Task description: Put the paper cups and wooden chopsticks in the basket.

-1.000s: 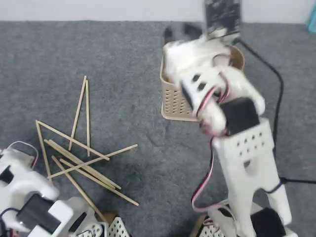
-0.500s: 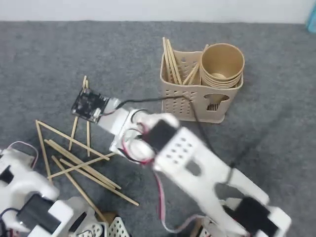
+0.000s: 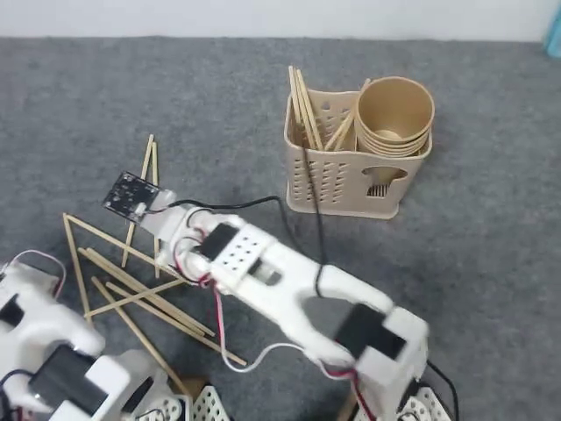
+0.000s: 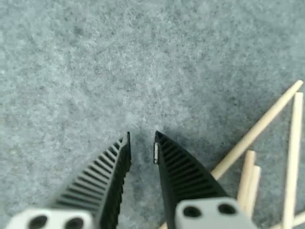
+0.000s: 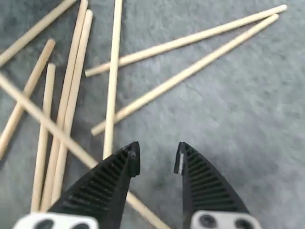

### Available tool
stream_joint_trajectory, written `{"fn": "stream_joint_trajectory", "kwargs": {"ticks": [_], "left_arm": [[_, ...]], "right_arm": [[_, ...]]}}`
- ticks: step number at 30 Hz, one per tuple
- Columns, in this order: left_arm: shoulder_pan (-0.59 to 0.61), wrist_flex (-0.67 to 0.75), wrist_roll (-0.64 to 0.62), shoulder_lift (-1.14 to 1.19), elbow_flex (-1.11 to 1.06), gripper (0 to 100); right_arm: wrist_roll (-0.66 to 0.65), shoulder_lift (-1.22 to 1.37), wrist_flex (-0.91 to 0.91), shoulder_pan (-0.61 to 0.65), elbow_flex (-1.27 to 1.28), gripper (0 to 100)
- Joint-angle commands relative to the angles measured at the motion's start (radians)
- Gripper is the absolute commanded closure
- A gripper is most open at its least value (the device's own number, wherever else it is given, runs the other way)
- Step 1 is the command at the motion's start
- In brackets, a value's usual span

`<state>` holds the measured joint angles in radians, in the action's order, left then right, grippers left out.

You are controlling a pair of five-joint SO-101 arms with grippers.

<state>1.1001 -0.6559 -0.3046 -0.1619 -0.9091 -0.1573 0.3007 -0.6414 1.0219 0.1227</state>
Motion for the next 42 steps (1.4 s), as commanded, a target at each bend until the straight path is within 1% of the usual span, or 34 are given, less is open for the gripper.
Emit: {"fn": "stream_joint_trajectory", "kwargs": {"ticks": [1,3,6,14,19,24,27,33,38,40,42], "left_arm": [[0.038,0.052,-0.087,-0.005,0.013,92],[0.069,0.074,-0.143,-0.003,0.012,92],[0.08,0.081,-0.18,-0.003,0.012,92],[0.078,0.081,-0.183,-0.003,0.012,92],[0.078,0.08,-0.183,-0.003,0.008,92],[0.078,0.08,-0.183,-0.003,0.008,92],[0.078,0.078,-0.183,-0.003,0.01,92],[0.078,0.078,-0.183,-0.003,0.01,92],[0.078,0.078,-0.181,-0.003,0.01,92],[0.078,0.078,-0.18,-0.003,0.008,92],[0.078,0.078,-0.18,-0.005,0.008,92]], "right_arm": [[0.028,0.077,0.027,0.022,-0.149,86.1],[0.028,0.137,0.027,0.031,-0.189,86.1],[0.028,0.217,0.027,0.042,-0.238,86.1],[0.028,0.302,0.025,0.058,-0.269,86.1],[0.028,0.257,0.022,0.058,-0.264,86.1],[0.029,0.134,-0.124,0.067,-0.264,86.1],[0.029,0.105,-0.173,0.082,-0.262,86.1],[0.029,0.168,-0.176,0.134,-0.262,86.1],[0.023,0.269,-0.183,0.128,-0.307,86.2],[0.026,0.285,-0.191,0.125,-0.321,88.4],[0.026,0.285,-0.228,0.12,-0.342,94.3]]}}
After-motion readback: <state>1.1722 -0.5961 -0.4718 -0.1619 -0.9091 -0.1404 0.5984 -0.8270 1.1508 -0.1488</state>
